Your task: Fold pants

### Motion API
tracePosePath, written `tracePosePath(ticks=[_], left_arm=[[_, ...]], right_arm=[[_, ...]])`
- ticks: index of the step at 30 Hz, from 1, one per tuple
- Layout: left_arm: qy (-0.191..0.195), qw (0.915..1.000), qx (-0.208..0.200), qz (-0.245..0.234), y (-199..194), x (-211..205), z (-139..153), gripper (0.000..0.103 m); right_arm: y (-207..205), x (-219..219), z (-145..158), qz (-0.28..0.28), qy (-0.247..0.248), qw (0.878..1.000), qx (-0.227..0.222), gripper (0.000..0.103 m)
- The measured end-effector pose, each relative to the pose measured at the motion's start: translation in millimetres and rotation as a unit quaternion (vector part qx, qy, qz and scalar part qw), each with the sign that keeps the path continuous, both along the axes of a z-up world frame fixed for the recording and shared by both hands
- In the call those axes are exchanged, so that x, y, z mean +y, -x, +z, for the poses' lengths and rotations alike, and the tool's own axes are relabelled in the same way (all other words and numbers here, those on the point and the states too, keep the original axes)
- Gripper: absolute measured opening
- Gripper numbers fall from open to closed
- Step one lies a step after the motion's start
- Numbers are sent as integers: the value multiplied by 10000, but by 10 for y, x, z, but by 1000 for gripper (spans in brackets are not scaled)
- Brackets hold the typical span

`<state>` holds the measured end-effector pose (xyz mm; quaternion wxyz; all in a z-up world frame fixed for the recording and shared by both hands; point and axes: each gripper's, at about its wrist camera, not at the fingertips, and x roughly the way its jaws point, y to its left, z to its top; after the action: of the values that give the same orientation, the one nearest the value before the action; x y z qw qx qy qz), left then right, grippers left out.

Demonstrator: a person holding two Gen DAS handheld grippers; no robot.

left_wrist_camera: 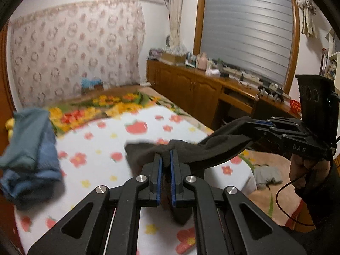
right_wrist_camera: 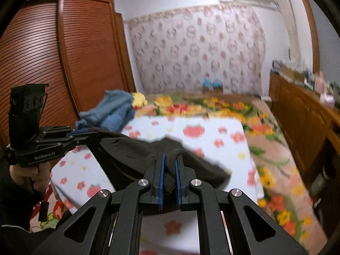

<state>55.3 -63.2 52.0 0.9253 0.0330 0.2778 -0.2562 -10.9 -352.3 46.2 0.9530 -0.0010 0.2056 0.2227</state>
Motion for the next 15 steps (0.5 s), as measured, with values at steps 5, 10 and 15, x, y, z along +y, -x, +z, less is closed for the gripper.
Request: tracePosePath(ticks=[5, 10, 15], left_arm=[[1, 9998, -135, 110, -2, 112, 100, 7], [-24, 9997, -159, 158, -47, 145, 81, 7], [-80, 9995, -274, 151, -132, 131, 174, 7]], right_arm=[[81, 91, 116, 152, 54, 9997, -158, 9], [32, 101, -8, 258, 65, 9996, -76, 9], [-198, 108, 66, 284, 155, 9994, -114, 9]])
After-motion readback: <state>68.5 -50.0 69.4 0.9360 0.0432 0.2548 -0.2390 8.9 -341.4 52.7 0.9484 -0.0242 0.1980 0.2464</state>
